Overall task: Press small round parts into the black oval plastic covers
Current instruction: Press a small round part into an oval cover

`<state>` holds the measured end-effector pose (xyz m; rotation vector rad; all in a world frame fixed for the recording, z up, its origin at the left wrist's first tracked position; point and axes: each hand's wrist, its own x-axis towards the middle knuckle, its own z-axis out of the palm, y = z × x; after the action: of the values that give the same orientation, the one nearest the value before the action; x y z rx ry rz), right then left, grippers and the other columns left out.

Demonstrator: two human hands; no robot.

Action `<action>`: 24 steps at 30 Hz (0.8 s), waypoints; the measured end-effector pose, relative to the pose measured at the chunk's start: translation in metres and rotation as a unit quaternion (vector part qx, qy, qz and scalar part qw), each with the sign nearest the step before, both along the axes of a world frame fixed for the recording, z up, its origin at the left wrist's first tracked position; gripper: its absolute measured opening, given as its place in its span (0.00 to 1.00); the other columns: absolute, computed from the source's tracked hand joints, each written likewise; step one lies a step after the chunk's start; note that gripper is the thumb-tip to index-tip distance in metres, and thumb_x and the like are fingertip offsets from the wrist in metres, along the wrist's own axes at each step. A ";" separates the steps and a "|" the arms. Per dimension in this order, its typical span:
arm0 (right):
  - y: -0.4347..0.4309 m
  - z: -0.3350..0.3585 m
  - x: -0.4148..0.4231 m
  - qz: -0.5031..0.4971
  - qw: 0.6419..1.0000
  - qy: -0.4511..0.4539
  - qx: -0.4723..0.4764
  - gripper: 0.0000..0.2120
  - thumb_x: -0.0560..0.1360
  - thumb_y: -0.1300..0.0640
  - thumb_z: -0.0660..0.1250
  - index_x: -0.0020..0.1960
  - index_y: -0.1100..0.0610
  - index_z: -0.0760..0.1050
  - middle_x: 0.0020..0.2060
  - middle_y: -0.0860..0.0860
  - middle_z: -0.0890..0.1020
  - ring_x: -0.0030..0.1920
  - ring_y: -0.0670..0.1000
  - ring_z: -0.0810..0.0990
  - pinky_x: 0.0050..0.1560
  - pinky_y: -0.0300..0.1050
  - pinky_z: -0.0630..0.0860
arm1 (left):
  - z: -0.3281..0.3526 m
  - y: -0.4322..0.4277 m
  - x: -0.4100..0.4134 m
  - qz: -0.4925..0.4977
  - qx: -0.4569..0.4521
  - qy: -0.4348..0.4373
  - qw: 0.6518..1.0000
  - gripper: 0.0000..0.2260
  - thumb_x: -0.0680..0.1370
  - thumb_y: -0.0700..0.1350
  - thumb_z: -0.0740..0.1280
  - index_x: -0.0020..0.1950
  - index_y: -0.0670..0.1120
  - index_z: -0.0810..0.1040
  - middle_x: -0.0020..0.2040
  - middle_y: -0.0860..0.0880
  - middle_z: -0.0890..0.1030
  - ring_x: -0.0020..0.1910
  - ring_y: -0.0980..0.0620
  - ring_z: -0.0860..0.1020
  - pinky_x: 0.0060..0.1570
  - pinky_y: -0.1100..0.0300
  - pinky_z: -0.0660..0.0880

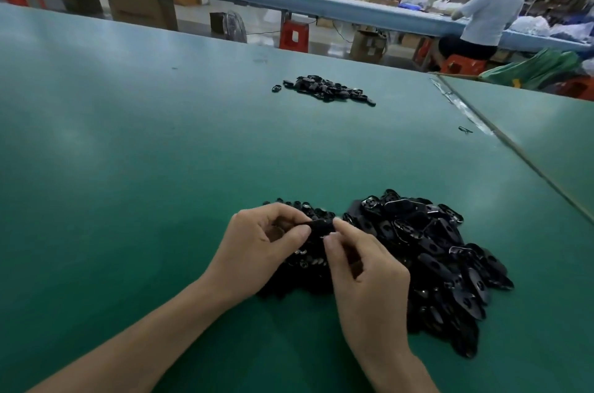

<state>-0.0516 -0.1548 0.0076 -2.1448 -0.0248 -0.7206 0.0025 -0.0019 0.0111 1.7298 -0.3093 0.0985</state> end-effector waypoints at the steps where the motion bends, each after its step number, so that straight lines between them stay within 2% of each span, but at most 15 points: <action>1: 0.000 -0.001 -0.001 -0.004 0.998 -0.005 -0.059 0.12 0.77 0.56 0.71 0.60 0.53 0.81 0.45 0.43 0.80 0.44 0.41 0.77 0.48 0.26 0.70 | -0.001 0.000 0.001 0.016 -0.005 0.000 1.000 0.06 0.76 0.37 0.73 0.45 0.49 0.84 0.38 0.49 0.85 0.38 0.46 0.83 0.41 0.56 0.80; 3: -0.001 -0.005 -0.001 0.000 0.987 0.012 -0.163 0.15 0.75 0.56 0.74 0.61 0.54 0.81 0.46 0.43 0.75 0.47 0.43 0.71 0.53 0.31 0.68 | -0.001 0.000 0.003 0.038 -0.017 0.005 0.999 0.07 0.76 0.38 0.73 0.43 0.49 0.83 0.37 0.50 0.85 0.35 0.50 0.82 0.40 0.57 0.80; 5: -0.002 -0.008 -0.001 -0.007 0.976 0.034 -0.216 0.15 0.74 0.52 0.74 0.59 0.54 0.82 0.45 0.44 0.75 0.48 0.46 0.69 0.54 0.41 0.74 | -0.002 -0.001 0.005 0.043 -0.033 0.015 0.998 0.07 0.76 0.37 0.72 0.43 0.49 0.83 0.35 0.51 0.84 0.31 0.54 0.79 0.36 0.62 0.77; 7: 0.000 -0.008 -0.001 -0.015 0.972 0.046 -0.229 0.13 0.73 0.52 0.76 0.55 0.55 0.84 0.42 0.45 0.75 0.46 0.49 0.72 0.48 0.45 0.77 | -0.002 -0.001 0.006 0.041 -0.049 0.024 0.998 0.06 0.76 0.37 0.72 0.44 0.48 0.82 0.33 0.51 0.83 0.30 0.55 0.80 0.36 0.66 0.76; 9: 0.001 -0.008 0.000 -0.018 0.970 0.044 -0.239 0.09 0.70 0.54 0.78 0.50 0.54 0.85 0.38 0.45 0.76 0.41 0.50 0.74 0.43 0.45 0.77 | -0.003 -0.001 0.006 0.037 -0.060 0.030 0.997 0.06 0.76 0.36 0.72 0.44 0.47 0.83 0.33 0.49 0.84 0.32 0.53 0.82 0.37 0.66 0.77; 11: 0.001 -0.009 0.001 -0.020 0.971 0.037 -0.234 0.07 0.69 0.57 0.79 0.46 0.53 0.86 0.37 0.45 0.77 0.39 0.50 0.74 0.40 0.44 0.77 | -0.003 -0.002 0.006 0.034 -0.072 0.040 0.996 0.05 0.76 0.36 0.72 0.45 0.46 0.83 0.34 0.47 0.85 0.33 0.51 0.84 0.36 0.64 0.78; 14: -0.002 -0.010 0.001 -0.024 0.976 0.035 -0.212 0.08 0.68 0.59 0.79 0.46 0.54 0.86 0.36 0.45 0.80 0.38 0.50 0.75 0.40 0.43 0.77 | -0.003 -0.003 0.006 0.027 -0.089 0.059 0.994 0.05 0.77 0.35 0.71 0.47 0.45 0.83 0.35 0.45 0.85 0.33 0.50 0.83 0.29 0.63 0.76; 17: -0.002 -0.010 0.002 -0.021 0.981 0.023 -0.193 0.08 0.68 0.60 0.79 0.47 0.54 0.85 0.37 0.45 0.81 0.40 0.50 0.77 0.43 0.38 0.74 | -0.003 -0.002 0.007 0.024 -0.098 0.060 0.993 0.07 0.77 0.33 0.71 0.48 0.45 0.84 0.36 0.45 0.85 0.33 0.51 0.82 0.29 0.63 0.77; 20: 0.000 -0.007 0.000 -0.018 0.987 -0.001 -0.161 0.06 0.74 0.56 0.72 0.49 0.54 0.84 0.40 0.45 0.81 0.43 0.50 0.78 0.48 0.40 0.72 | -0.002 -0.001 0.007 0.023 -0.096 0.058 0.993 0.08 0.76 0.33 0.71 0.49 0.45 0.85 0.36 0.46 0.85 0.35 0.52 0.83 0.32 0.64 0.77; 24: -0.001 -0.007 -0.001 -0.011 0.990 0.011 -0.138 0.06 0.76 0.59 0.71 0.52 0.55 0.84 0.43 0.45 0.81 0.44 0.47 0.80 0.47 0.40 0.78 | -0.001 -0.001 0.008 0.024 -0.087 0.047 0.995 0.09 0.76 0.34 0.71 0.48 0.47 0.86 0.36 0.48 0.85 0.34 0.55 0.83 0.33 0.66 0.76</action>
<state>-0.0525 -0.1560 0.0005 -2.4206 -0.0954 -0.7409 0.0101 -0.0030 0.0100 1.5641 -0.1833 0.0769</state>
